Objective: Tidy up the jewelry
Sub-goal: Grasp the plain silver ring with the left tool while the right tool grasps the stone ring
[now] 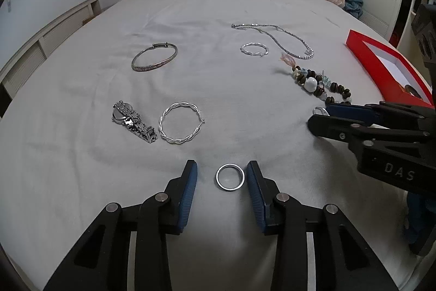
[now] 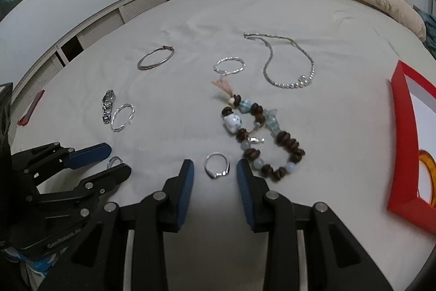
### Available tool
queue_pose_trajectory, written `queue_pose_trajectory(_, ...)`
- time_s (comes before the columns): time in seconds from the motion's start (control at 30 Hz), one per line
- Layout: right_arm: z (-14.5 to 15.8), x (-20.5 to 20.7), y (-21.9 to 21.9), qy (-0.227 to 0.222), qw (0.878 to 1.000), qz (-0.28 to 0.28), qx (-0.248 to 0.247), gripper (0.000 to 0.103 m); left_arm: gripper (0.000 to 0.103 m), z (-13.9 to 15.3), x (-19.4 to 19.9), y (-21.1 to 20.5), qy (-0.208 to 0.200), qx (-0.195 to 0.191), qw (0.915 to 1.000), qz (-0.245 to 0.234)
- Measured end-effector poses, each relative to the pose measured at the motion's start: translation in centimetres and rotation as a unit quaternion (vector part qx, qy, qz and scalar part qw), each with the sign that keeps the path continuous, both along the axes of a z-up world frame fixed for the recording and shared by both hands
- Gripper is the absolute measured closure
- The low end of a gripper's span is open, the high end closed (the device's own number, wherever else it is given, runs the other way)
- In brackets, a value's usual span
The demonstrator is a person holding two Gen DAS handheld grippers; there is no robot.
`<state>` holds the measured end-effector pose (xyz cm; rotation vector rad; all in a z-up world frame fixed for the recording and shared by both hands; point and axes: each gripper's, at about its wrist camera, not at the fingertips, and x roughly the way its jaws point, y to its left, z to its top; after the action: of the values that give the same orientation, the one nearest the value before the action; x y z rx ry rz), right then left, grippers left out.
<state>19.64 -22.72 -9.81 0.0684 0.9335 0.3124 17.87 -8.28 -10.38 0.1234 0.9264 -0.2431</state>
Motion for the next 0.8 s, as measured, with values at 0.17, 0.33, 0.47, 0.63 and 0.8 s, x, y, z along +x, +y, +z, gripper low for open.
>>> queue_pose_trajectory(0.17, -0.3, 0.0, 0.6, -0.009, 1.0, 0.006, -0.019, 0.073, 0.07, -0.2, 0.2, -0.1, -0.004, 0.001, 1.0, -0.001)
queue_pose_trajectory(0.33, -0.5, 0.1, 0.7, -0.014, 0.999, 0.007, -0.03, 0.085, 0.076, -0.2, 0.3, -0.2, -0.007, -0.001, 1.0, -0.003)
queue_pose_trajectory(0.47, -0.5, 0.1, 1.1, -0.018, 0.999, 0.008, -0.043, 0.085, 0.083, -0.1, 0.3, -0.4, -0.01, 0.002, 0.9999, -0.007)
queue_pose_trajectory(0.63, -0.2, 0.1, 1.0, -0.018, 0.999, 0.007, -0.046, 0.086, 0.083, 0.0, 0.2, -0.4, -0.011, 0.003, 0.9999, -0.008)
queue_pose_trajectory(0.8, 0.2, -0.2, 1.2, -0.018, 0.999, 0.005, -0.043, 0.086, 0.083, 0.2, 0.1, -0.4, -0.013, 0.006, 0.9999, -0.008)
